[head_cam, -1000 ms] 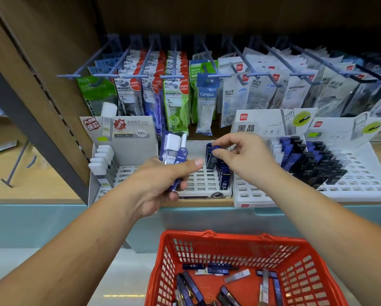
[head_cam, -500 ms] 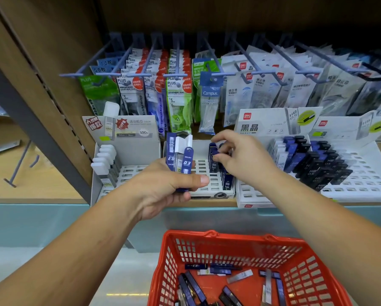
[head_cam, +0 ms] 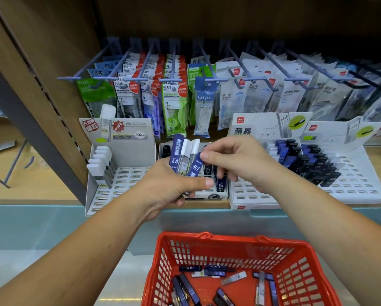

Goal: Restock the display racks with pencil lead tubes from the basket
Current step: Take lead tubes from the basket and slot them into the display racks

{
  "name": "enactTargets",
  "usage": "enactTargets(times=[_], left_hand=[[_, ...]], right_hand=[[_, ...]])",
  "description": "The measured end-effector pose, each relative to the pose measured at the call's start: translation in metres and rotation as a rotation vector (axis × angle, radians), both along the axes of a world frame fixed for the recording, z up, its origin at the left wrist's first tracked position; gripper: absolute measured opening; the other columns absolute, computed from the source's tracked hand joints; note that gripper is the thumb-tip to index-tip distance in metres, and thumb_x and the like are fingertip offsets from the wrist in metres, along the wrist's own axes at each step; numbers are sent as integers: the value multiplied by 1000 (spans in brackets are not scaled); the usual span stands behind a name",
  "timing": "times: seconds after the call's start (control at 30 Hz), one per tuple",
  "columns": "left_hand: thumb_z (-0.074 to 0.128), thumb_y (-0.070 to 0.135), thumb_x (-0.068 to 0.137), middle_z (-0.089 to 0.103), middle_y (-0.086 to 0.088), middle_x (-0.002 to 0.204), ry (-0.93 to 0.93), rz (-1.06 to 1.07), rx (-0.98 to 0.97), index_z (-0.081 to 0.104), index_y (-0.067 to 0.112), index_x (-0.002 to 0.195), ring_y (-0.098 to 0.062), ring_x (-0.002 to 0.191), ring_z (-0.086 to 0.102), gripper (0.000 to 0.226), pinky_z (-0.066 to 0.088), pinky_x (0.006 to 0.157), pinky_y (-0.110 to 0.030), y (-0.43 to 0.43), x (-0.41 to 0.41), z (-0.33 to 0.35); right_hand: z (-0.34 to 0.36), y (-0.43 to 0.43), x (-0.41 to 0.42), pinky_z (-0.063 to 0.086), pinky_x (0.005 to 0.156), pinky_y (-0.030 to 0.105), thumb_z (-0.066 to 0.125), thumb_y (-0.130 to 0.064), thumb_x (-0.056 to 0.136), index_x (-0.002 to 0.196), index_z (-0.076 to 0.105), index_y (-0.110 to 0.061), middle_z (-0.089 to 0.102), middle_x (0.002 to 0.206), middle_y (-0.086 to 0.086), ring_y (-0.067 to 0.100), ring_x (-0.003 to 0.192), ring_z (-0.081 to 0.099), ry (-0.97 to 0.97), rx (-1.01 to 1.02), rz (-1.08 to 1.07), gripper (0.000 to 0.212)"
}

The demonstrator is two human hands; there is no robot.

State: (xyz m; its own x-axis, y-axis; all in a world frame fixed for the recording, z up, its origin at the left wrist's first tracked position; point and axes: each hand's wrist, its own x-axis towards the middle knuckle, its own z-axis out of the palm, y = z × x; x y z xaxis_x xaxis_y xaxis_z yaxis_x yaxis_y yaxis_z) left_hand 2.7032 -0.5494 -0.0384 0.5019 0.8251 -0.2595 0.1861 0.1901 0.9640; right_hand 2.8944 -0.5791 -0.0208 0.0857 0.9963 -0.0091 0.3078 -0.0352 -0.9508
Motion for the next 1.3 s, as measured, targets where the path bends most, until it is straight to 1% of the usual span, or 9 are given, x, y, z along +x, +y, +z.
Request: enactTargets(times=[0.3, 0.43, 0.57, 0.67, 0.8, 1.03, 1.1, 1.23, 1.3], left_hand=[[84, 29, 85, 62, 1, 69, -84, 126, -4, 72, 11, 106, -14, 60, 57, 30, 37, 43, -24, 3, -2, -3], [85, 17, 84, 66, -5, 78, -143, 189, -21, 64, 11, 104, -15, 60, 60, 30, 36, 43, -24, 6, -4, -3], [87, 12, 81, 68, -1, 69, -77, 159, 92, 67, 12, 98, -17, 61, 61, 27, 39, 43, -27, 5, -3, -5], [87, 11, 80, 70, -2, 70, -58, 166, 130, 68, 12, 102, -18, 61, 63, 29, 40, 44, -28, 5, -2, -6], [80, 12, 89, 73, -13, 82, -75, 215, 106, 63, 6, 110, -19, 60, 63, 28, 37, 42, -27, 8, -4, -7], [75, 13, 94, 77, -19, 88, -11, 178, 53, 63, 4, 108, -17, 62, 66, 20, 39, 42, -25, 8, -7, -8], [77, 18, 92, 75, -18, 83, 16, 176, 51, 65, 6, 105, -17, 60, 65, 21, 39, 41, -24, 7, -8, -9], [74, 29, 95, 68, -11, 76, -14, 166, 19, 63, 7, 102, -16, 56, 56, 25, 33, 40, -23, 9, -11, -9], [70, 31, 98, 68, -12, 79, -47, 163, -28, 61, 9, 104, -16, 57, 55, 25, 32, 41, -23, 8, -13, -6]], right_hand=[[4, -1, 10, 40, 45, 27, 71, -4, 93, 94, 69, -2, 73, 81, 17, 20, 56, 60, 337, -58, -110, 3], [3, 0, 11, 49, 51, 29, 71, -4, 93, 104, 67, 4, 71, 79, 18, 22, 59, 62, 345, -46, -172, 14], [0, 3, 8, 55, 53, 32, 71, 2, 92, 111, 65, -4, 71, 75, 17, 25, 60, 65, 369, -23, -197, 21], [-1, 3, 7, 56, 56, 33, 71, -1, 94, 105, 72, -4, 70, 73, 16, 26, 61, 66, 306, -3, -160, 12], [2, 1, 10, 56, 56, 31, 68, -2, 95, 107, 72, -1, 68, 76, 17, 23, 60, 64, 389, -10, -89, 12], [-4, 5, 12, 51, 52, 33, 70, -5, 96, 97, 74, -11, 70, 69, 10, 29, 62, 60, 91, 56, -189, 8], [-4, 7, 16, 48, 51, 26, 71, -8, 95, 96, 75, -18, 71, 72, 1, 16, 58, 62, -41, 82, -229, 10], [-18, 10, 14, 44, 65, 14, 75, -16, 92, 99, 78, -24, 71, 86, -12, -7, 60, 57, -342, 127, -184, 10], [-23, 12, 11, 36, 61, 5, 76, -14, 92, 102, 77, -23, 69, 86, -16, -15, 59, 54, -416, 124, -135, 13]])
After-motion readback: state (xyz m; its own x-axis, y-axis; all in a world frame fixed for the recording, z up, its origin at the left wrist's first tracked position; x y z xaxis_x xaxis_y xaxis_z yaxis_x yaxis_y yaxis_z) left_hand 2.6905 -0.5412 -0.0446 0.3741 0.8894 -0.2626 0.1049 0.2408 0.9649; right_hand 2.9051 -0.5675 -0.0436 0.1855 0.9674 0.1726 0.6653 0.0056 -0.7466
